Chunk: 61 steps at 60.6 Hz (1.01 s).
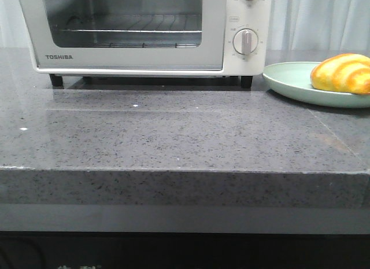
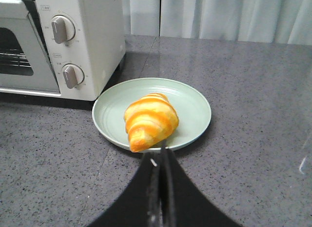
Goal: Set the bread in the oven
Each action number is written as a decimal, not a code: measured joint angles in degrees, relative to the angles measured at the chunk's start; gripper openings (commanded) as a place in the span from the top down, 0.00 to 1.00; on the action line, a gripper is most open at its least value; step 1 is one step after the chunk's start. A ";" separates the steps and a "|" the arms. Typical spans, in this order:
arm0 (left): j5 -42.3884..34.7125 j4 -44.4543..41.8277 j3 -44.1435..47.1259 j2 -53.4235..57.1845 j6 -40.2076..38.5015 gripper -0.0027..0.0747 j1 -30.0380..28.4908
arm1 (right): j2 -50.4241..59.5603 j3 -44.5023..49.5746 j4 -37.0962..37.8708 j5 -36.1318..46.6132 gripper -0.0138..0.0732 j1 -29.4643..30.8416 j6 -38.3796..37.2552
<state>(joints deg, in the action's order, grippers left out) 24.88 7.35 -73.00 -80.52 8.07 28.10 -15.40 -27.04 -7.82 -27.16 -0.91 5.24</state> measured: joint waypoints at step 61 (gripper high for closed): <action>-6.01 0.89 31.70 32.77 -1.79 0.99 -5.64 | -0.42 0.00 -0.01 -1.88 0.91 0.00 -3.69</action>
<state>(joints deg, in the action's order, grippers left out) 18.87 8.23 -41.30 -47.74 6.28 22.46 -15.81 -27.04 -7.83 -29.04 -0.91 1.55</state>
